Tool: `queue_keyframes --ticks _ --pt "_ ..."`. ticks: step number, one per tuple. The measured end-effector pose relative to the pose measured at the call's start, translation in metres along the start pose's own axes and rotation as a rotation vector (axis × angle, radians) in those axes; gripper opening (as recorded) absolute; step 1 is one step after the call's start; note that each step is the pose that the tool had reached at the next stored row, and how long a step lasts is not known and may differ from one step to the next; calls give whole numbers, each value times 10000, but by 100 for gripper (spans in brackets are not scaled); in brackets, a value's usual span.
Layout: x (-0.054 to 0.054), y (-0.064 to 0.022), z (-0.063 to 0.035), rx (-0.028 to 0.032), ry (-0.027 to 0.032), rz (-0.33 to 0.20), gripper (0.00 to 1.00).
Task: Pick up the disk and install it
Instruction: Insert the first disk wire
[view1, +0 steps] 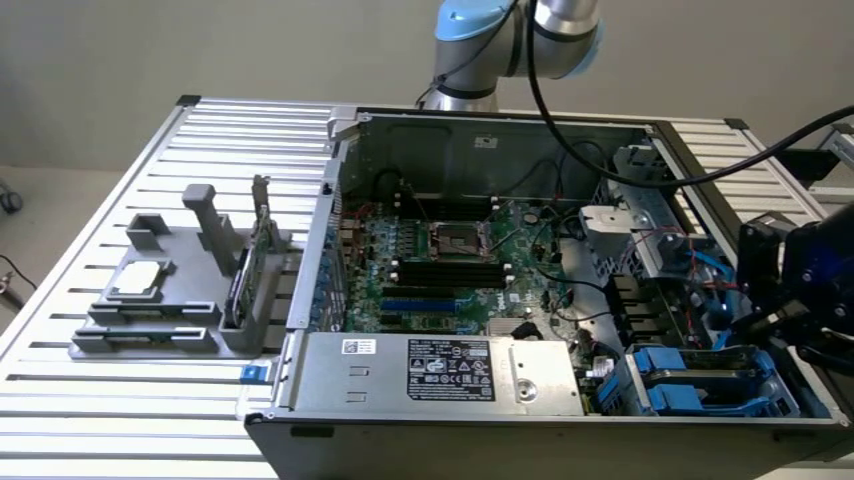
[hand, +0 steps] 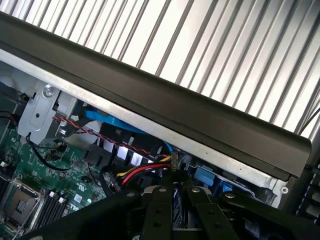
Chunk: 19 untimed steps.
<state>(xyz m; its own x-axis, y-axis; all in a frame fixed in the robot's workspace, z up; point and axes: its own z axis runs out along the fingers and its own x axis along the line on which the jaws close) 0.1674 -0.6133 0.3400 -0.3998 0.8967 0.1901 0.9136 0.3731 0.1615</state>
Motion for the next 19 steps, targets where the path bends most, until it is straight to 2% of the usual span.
queue_keyframes --ticks 2,5,9,16,19 --pt "2 -12 -18 -2 39 50 16" --pt "8 -29 -27 -29 58 153 16" --pt "18 -58 -37 -59 51 284 16" --pt "34 -180 -55 -83 60 352 16" --pt "41 -204 -57 -106 43 471 16"
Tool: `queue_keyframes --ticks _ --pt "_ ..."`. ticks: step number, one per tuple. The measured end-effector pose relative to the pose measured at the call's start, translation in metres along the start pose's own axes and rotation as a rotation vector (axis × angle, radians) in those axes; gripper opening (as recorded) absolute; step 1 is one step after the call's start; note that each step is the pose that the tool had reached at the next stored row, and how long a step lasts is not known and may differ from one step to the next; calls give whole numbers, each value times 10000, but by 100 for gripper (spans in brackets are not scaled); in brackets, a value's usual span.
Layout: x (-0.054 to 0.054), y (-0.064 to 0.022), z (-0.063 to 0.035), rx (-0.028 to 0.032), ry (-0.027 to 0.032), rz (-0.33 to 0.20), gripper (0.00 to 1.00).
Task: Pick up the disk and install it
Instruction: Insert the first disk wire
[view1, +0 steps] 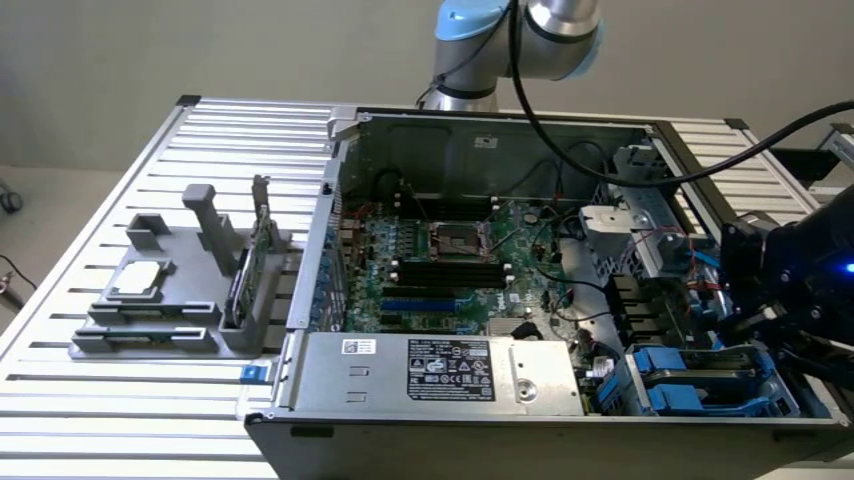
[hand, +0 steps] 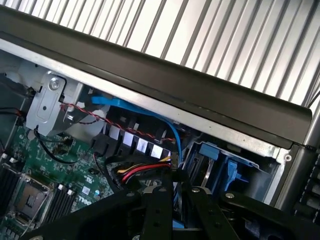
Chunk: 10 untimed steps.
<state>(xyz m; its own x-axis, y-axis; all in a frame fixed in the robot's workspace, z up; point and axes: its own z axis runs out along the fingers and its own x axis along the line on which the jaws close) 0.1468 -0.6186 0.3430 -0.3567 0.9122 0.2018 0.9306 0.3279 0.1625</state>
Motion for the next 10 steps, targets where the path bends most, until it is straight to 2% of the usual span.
queue_keyframes --ticks 5,10 --pt "2 -4 -1 -106 -86 506 16" --pt "17 -46 -4 -155 -135 722 16"
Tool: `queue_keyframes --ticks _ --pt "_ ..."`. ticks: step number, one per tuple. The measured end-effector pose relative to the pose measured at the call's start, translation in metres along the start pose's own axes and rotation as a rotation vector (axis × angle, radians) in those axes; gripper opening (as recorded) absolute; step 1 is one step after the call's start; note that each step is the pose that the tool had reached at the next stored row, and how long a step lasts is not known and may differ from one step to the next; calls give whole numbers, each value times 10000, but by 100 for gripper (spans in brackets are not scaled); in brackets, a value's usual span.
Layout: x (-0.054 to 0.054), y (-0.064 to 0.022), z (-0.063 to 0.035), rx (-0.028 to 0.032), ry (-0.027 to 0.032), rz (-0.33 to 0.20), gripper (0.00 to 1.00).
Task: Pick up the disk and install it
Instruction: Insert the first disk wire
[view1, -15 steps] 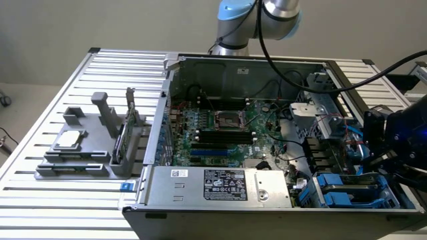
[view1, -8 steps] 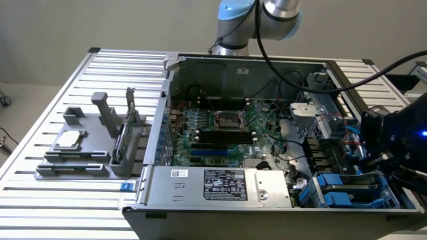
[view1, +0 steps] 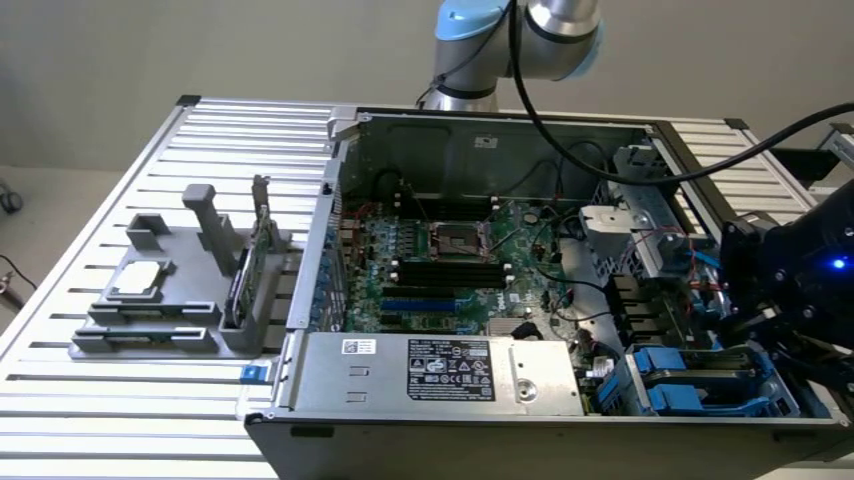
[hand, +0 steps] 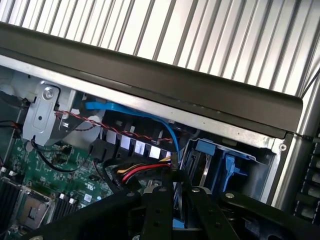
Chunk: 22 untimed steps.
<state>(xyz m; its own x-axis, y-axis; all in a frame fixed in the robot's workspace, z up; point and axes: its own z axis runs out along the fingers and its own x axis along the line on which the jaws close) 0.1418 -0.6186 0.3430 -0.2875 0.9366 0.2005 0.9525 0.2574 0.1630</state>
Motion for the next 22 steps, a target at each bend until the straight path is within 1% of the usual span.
queue_keyframes --ticks 6,13,22 --pt "5 -15 -2 -77 -62 372 16" --pt "13 -51 -8 -118 -100 573 16" --pt "18 -67 -10 -208 -209 1040 16"
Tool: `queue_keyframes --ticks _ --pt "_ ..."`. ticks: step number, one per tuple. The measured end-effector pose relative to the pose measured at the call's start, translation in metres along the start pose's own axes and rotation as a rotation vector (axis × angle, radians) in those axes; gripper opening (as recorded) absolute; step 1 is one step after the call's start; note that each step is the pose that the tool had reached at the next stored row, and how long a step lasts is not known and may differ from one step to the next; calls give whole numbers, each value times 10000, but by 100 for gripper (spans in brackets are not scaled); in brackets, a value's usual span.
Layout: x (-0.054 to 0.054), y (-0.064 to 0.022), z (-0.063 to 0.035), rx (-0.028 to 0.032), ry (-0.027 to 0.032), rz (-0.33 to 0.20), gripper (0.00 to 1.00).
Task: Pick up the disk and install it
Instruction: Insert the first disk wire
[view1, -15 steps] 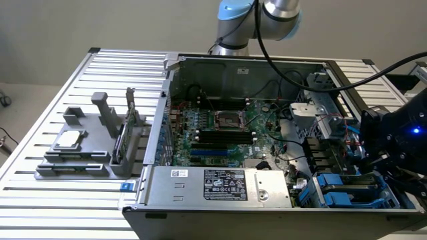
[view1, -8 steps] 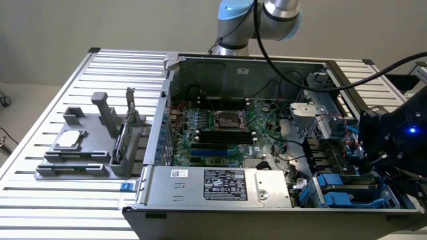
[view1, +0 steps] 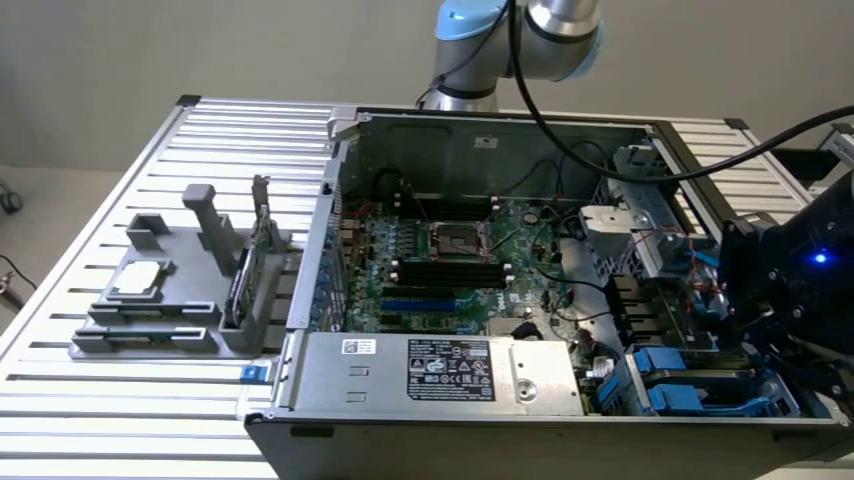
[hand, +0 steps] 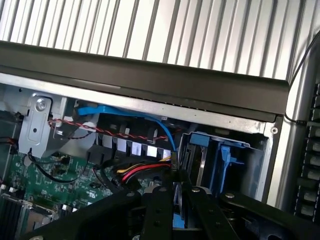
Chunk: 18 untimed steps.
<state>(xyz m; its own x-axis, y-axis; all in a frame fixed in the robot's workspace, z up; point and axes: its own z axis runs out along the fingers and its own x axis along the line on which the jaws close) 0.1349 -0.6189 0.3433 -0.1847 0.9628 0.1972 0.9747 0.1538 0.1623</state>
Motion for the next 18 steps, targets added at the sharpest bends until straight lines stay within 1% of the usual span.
queue_keyframes --ticks 2,5,10,13,15,16,18 --pt "0 -1 0 -21 -31 112 16" --pt "0 -2 0 -63 -97 340 16" --pt "0 -2 1 -143 -254 790 16" --pt "0 -2 2 -184 -362 1036 16" --pt "0 -6 3 -207 -415 1172 16" --pt "-1 -10 4 -208 -425 1187 16" --pt "-1 -18 3 -209 -427 1187 16"
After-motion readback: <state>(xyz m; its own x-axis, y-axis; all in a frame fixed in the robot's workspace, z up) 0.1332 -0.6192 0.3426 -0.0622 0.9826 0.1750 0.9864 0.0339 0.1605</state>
